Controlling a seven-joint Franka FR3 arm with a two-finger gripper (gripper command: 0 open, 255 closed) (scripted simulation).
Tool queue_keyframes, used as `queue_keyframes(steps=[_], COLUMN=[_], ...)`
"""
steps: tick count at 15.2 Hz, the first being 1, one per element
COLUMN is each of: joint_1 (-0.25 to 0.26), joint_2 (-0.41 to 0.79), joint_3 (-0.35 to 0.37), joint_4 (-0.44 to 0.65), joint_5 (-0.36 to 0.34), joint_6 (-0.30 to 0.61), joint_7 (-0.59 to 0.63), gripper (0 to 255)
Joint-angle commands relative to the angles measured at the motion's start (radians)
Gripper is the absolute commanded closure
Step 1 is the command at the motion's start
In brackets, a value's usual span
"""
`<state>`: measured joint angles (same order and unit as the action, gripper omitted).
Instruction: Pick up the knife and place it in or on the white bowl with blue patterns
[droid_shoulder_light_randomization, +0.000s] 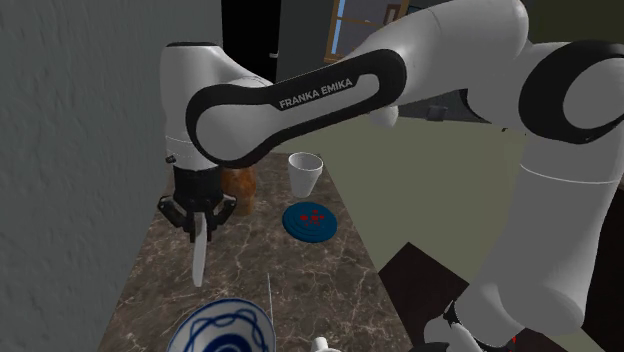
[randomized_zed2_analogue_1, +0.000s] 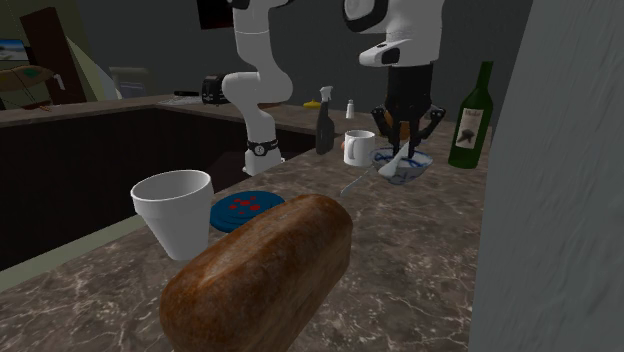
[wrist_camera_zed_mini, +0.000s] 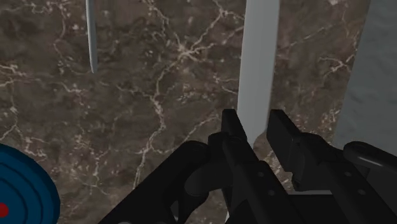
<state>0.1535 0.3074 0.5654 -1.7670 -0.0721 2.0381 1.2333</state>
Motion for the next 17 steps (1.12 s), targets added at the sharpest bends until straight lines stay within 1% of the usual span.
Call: queue_keyframes(steps=[1,7,14,17], joint_1=[0.007,0.04,0.101,0.104], joint_2=[-0.046,-0.178,-0.303,-0.282], joint_3=[0.017,0.074,0.144,0.145], joint_4=[-0.054,-0.21,-0.334,-0.356], joint_5=[0.022,0.094,0.178,0.164], joint_6=[0.016,0.065,0.099,0.139], joint_7=[0.021,0.088,0.18,0.188], gripper=[255,255,255,255])
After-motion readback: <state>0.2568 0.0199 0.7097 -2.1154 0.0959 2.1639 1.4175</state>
